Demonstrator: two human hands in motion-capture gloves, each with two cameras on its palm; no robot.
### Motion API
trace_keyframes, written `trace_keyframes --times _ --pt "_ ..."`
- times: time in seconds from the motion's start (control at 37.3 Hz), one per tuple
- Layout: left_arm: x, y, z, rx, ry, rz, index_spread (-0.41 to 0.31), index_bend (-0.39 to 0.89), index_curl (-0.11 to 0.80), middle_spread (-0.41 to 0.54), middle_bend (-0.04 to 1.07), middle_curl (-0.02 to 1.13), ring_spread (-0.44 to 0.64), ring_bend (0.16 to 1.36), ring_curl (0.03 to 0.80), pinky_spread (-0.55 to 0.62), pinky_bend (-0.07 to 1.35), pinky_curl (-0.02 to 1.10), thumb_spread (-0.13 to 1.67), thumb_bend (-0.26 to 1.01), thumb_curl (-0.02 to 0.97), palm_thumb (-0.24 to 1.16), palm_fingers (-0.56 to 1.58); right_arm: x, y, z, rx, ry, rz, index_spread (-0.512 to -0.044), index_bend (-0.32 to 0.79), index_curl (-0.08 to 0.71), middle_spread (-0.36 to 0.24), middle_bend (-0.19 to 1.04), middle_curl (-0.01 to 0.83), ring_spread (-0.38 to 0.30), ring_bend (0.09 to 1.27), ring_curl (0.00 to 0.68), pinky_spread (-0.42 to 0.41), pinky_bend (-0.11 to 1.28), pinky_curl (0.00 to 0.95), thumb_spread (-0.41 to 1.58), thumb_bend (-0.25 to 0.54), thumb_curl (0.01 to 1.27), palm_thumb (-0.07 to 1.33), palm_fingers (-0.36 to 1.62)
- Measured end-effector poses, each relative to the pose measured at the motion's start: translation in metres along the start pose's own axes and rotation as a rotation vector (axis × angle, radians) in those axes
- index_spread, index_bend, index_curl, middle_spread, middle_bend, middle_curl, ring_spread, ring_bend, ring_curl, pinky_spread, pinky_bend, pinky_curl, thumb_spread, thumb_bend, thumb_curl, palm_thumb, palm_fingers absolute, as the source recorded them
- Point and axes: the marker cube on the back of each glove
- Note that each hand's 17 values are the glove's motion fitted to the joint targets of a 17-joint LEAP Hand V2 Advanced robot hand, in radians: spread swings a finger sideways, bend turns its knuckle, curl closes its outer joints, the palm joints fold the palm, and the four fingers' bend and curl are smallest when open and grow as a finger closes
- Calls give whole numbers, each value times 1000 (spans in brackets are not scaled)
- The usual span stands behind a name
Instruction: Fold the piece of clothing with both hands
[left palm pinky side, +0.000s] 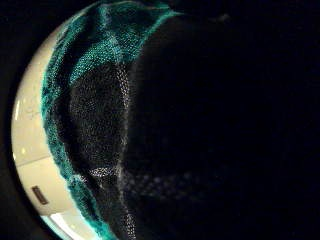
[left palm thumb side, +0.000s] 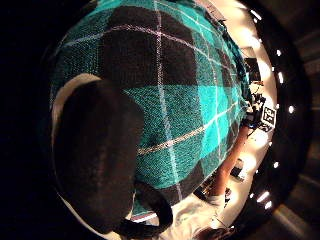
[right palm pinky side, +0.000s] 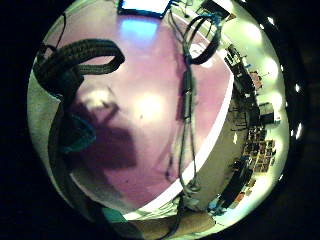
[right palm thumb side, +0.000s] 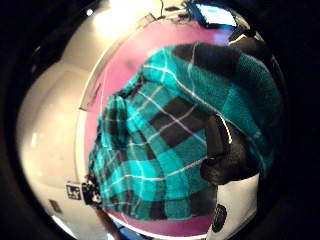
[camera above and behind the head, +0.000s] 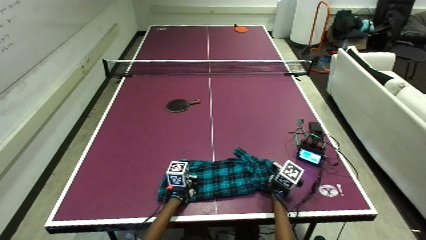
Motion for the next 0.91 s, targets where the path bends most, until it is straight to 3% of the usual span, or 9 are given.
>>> trace_keyframes --times 0.05,0.13,0.32,0.46,0.59,0.72,0.83,0.91 --pt "12 -2 1 -34 3 4 -22 175 398 81 167 357 335 556 308 429 411 366 1338 -8 139 31 180 -3 -5 10 -68 -79 7 -315 7 148 -228 539 497 -203 954 492 -184 608 398 1208 92 294 764 1030" --pt "24 -8 1 -47 -4 7 -25 174 397 88 168 351 351 551 303 445 403 361 1349 -5 141 35 182 -17 -29 24 -51 -209 -3 -317 29 146 -231 536 500 -213 950 502 -226 615 411 1176 111 317 839 1073" --pt "26 -10 -15 7 119 32 -27 176 396 90 173 341 371 549 296 462 397 356 1378 0 147 47 219 -105 -22 -25 -16 -396 -154 -315 40 137 -239 528 499 -229 926 504 -277 630 430 1099 85 348 894 1106" --pt "6 -10 -49 205 244 46 -29 121 372 71 173 335 314 593 302 415 443 364 1394 10 158 82 343 -171 8 -46 -36 -369 -304 -315 47 133 -241 521 498 -235 913 501 -291 623 432 1055 55 370 909 1112" --pt "-29 3 -87 371 330 4 -42 94 342 33 214 350 195 661 321 318 441 366 1417 20 164 112 484 -250 55 -45 -75 -285 -484 -322 56 134 -243 505 495 -233 905 501 -297 616 433 1020 26 390 921 1118" --pt "-79 -20 -69 439 451 -49 -59 111 326 -6 242 371 115 663 331 240 418 369 1441 28 171 136 557 -309 112 -25 -112 -189 -618 -324 60 137 -243 494 493 -233 898 501 -302 597 430 997 1 410 934 1114" --pt "-99 -12 -70 448 456 -91 -73 119 321 -32 252 384 75 648 334 201 396 369 1466 36 176 156 595 -345 142 9 -69 -77 -700 -326 61 140 -243 489 493 -235 884 498 -309 586 428 986 -13 422 941 1117" --pt "-105 -5 -71 451 439 -111 -78 124 319 -42 245 392 58 635 335 180 388 372 1486 42 179 167 605 -350 170 -5 -47 -55 -756 -326 59 141 -243 487 493 -236 881 498 -306 578 428 980 -17 430 944 1119"
